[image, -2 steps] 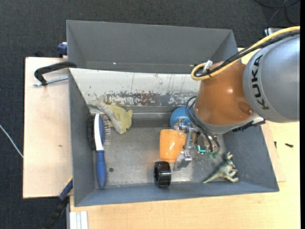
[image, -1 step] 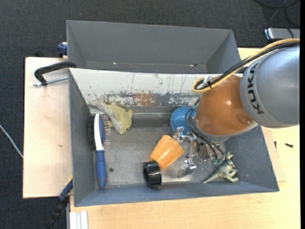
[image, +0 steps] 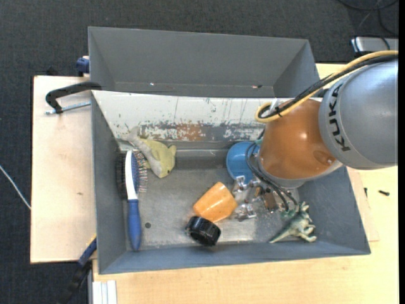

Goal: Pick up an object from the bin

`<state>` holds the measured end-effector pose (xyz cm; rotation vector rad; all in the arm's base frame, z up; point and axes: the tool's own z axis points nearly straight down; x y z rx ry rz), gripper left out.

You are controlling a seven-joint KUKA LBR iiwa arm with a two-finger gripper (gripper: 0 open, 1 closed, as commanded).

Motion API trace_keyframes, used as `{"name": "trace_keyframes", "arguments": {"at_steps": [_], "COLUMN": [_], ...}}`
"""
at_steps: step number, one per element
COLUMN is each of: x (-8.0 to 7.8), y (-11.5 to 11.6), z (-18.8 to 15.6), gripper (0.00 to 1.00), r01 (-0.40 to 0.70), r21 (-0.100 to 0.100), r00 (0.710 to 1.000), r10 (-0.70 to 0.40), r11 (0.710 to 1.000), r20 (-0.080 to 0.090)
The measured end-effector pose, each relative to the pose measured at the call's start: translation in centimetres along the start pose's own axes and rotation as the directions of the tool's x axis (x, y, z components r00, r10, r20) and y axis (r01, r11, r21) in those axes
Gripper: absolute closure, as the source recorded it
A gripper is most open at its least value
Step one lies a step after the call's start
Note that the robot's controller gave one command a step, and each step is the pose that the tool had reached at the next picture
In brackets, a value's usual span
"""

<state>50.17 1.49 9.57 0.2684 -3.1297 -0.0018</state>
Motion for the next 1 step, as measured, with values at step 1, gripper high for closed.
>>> {"name": "trace_keyframes", "arguments": {"at_steps": [1], "x": [-3.11], "y": [-3.48], "z": [-18.22], "gripper": [1.00], "r01": [0.024], "r21": [0.005], "r00": [1.000], "r10": [-0.024], "r11": [1.000], "r20": [0.016]}}
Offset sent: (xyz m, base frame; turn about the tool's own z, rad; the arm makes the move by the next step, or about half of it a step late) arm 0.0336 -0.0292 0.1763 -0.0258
